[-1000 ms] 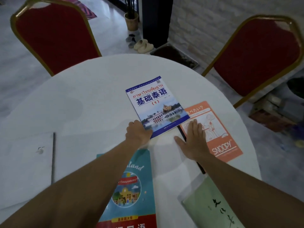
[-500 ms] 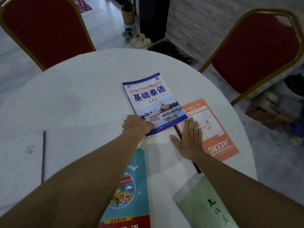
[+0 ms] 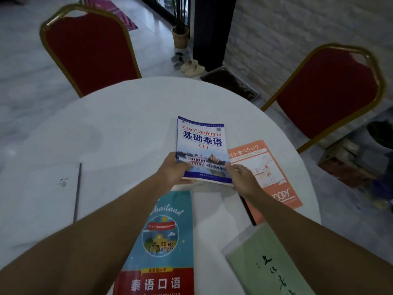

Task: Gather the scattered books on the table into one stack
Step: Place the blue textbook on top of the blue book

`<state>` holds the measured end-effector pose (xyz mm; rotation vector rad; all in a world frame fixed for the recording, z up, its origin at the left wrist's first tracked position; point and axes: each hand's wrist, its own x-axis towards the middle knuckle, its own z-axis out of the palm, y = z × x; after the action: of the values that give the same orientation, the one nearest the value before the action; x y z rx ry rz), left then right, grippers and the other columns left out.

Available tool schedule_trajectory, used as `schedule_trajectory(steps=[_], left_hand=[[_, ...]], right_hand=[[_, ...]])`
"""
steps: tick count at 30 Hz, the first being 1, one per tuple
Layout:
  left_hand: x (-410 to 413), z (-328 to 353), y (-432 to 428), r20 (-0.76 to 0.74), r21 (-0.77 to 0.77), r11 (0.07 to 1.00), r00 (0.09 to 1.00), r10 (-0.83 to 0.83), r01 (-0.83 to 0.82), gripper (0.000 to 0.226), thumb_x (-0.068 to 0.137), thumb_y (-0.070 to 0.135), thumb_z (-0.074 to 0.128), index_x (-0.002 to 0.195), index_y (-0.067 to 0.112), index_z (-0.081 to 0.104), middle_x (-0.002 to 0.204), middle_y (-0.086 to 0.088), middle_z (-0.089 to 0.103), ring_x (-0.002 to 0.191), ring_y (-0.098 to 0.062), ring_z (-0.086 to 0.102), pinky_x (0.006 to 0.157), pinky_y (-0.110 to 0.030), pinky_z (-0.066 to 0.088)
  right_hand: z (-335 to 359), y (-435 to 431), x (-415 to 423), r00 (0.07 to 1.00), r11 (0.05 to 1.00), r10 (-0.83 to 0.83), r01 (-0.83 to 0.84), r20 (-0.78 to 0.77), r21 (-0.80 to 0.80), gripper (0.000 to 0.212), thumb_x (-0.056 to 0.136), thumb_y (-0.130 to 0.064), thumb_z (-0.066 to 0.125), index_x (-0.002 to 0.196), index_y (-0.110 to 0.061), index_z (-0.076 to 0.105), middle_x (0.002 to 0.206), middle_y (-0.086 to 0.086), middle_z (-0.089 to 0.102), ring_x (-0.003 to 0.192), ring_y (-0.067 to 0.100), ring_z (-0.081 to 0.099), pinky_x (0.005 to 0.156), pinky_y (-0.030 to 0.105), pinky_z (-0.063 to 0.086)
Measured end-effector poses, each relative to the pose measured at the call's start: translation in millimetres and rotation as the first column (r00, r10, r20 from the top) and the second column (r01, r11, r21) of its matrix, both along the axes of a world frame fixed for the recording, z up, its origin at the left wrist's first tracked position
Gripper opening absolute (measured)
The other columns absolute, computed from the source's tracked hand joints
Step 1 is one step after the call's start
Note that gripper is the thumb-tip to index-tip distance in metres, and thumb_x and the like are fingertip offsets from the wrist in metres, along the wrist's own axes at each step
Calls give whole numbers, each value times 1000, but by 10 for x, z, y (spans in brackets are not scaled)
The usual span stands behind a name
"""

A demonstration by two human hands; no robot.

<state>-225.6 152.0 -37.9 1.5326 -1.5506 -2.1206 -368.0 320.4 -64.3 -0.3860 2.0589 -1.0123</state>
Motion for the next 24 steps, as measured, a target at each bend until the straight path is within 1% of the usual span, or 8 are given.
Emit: schedule_trajectory(steps=[1, 5, 10, 13, 16, 19, 21, 24], left_hand=[[116, 20, 23, 3, 1, 1000, 1000, -11, 11, 30, 92, 2, 64, 115, 17, 49, 105, -9, 67, 81, -26, 74, 61, -41, 64], [618, 63, 86, 112, -51, 986, 982, -151, 157, 37, 91, 3, 67, 120, 14, 45, 112, -15, 66, 89, -28, 73, 62, -35, 63], [1242, 43, 167, 264, -190, 887, 892, -367, 421, 43, 89, 2, 63, 124, 11, 40, 121, -13, 60, 106, -27, 65, 89, -45, 59], [1552, 5, 278, 279, -257, 822, 853, -440, 508, 56, 90, 3, 61, 135, 16, 30, 123, -6, 58, 99, -16, 64, 72, -27, 59], [1825, -25, 391, 259, -243, 788, 821, -509, 566, 80, 86, 2, 66, 143, 30, 18, 121, 1, 58, 101, -16, 65, 74, -26, 60], [2066, -95, 504, 337, -239, 784, 807, -486, 572, 74, 81, 6, 72, 137, 24, 26, 132, -4, 50, 114, -22, 61, 90, -41, 59], [2181, -142, 563, 451, -243, 760, 764, -462, 603, 72, 80, 15, 74, 137, 18, 30, 133, -3, 44, 116, -21, 56, 92, -42, 58], [2315, -164, 666, 646, -292, 613, 624, -440, 734, 60, 88, 32, 67, 136, 12, 37, 133, -8, 38, 120, -20, 46, 100, -41, 52]], right_hand=[[22, -62, 60, 1000, 1000, 3, -3, 27, 16, 34, 97, -52, 57, 111, -22, 62, 107, 0, 73, 96, 20, 73, 85, 44, 61], [92, -188, 349, 987, 999, -44, 44, 158, 1, 26, 85, -32, 80, 93, -26, 57, 89, -10, 70, 69, 8, 73, 47, 20, 55], [38, -65, 735, 970, 976, 146, -174, 194, 133, 22, 85, -10, 77, 98, -23, 64, 96, 4, 77, 77, 19, 76, 69, 39, 62], [24, 15, 969, 952, 966, 235, -251, 198, 62, 28, 80, -1, 79, 92, -22, 66, 92, 1, 77, 70, 12, 74, 51, 26, 57], [57, 112, 1217, 913, 940, 333, -342, 236, -5, 41, 75, 6, 80, 95, -27, 67, 93, -9, 77, 83, 11, 75, 60, 26, 61], [68, 229, 1440, 873, 904, 427, -422, 236, -72, 56, 72, 1, 84, 114, -29, 65, 107, -11, 78, 100, 10, 75, 73, 28, 63], [44, 302, 1558, 873, 901, 431, -428, 227, -65, 65, 74, -2, 84, 128, -24, 56, 122, -4, 72, 112, 19, 71, 87, 41, 63], [26, 374, 1680, 864, 875, 474, -484, 172, 22, 60, 79, -3, 80, 123, -29, 49, 135, 3, 63, 115, 20, 66, 92, 42, 61]])
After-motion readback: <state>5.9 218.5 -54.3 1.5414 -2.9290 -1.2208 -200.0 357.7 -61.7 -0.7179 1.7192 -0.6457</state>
